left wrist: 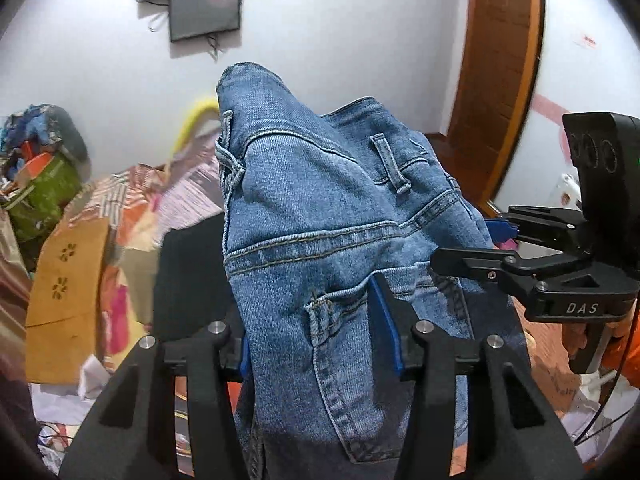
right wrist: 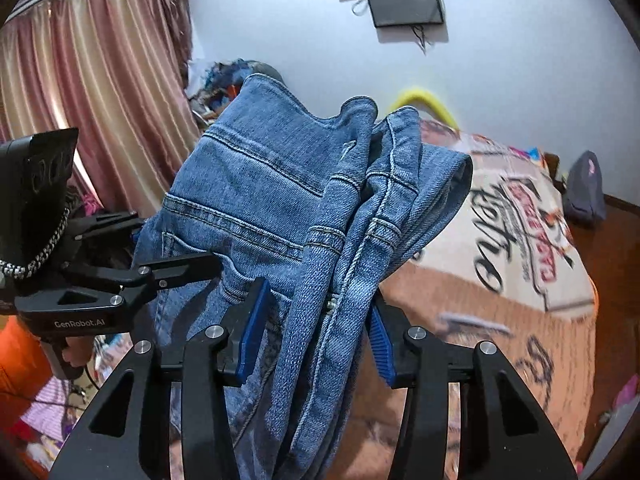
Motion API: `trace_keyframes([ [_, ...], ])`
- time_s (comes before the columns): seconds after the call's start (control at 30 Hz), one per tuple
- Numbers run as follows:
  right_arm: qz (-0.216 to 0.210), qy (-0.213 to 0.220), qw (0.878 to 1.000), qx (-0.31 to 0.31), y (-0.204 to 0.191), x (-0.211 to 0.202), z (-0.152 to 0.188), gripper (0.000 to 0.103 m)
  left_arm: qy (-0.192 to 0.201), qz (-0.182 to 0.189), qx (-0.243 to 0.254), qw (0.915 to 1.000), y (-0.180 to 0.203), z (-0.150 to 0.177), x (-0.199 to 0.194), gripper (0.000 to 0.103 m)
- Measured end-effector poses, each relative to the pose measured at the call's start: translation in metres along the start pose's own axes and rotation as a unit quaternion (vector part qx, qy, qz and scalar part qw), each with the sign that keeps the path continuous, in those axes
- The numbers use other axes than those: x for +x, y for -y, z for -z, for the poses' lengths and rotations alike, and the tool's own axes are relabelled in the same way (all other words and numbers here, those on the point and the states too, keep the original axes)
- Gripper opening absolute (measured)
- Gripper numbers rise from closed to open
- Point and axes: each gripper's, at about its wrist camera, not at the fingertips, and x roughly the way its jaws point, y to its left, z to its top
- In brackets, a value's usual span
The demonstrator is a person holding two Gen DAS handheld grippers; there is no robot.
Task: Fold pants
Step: 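Lift the folded jeans with both grippers and fold them in half again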
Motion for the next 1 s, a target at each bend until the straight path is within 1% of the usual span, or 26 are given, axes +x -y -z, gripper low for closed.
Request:
trace_keyframes([
  [0.13,-0.006,0.010,1.000,-0.018,-0.009,0.022,-0.024,0.043,0.012,-0.019,-0.009,0.9997,-0.025,-0.011,0.000,0.049],
  [0.27,-0.016,0.014,1.000,-0.021,-0.007,0.047,-0.046,0.043,0.016,-0.030,-0.017,0.9993,-0.051,-0.022,0.012,0.049],
  [0.3,-0.017,0.015,1.000,-0.021,-0.010,0.049,-0.047,0.043,0.014,-0.032,-0.019,0.9992,-0.058,-0.025,0.017,0.049],
  [0.43,-0.017,0.010,1.000,-0.016,-0.006,0.082,-0.062,0.043,-0.002,-0.043,-0.022,0.9988,-0.079,-0.036,0.043,0.049],
  [0.57,-0.019,-0.005,1.000,-0.002,0.002,0.119,-0.072,0.043,-0.017,-0.050,-0.016,0.9984,-0.101,-0.044,0.079,0.049],
  [0.67,-0.011,-0.011,1.000,0.003,0.011,0.145,-0.078,0.042,-0.019,-0.054,-0.016,0.9982,-0.113,-0.048,0.105,0.049],
  [0.77,-0.001,-0.013,1.000,0.005,0.018,0.165,-0.085,0.042,-0.019,-0.055,-0.027,0.9980,-0.128,-0.051,0.134,0.049],
  [0.83,0.009,-0.016,1.000,0.005,0.025,0.181,-0.090,0.042,-0.020,-0.052,-0.037,0.9977,-0.140,-0.054,0.155,0.049],
  [0.93,0.020,-0.019,1.000,0.004,0.037,0.206,-0.097,0.042,-0.024,-0.045,-0.066,0.9965,-0.158,-0.053,0.186,0.049],
  [1.0,0.021,-0.026,0.999,0.007,0.044,0.219,-0.098,0.042,-0.044,-0.046,-0.090,0.9938,-0.171,-0.047,0.210,0.049],
])
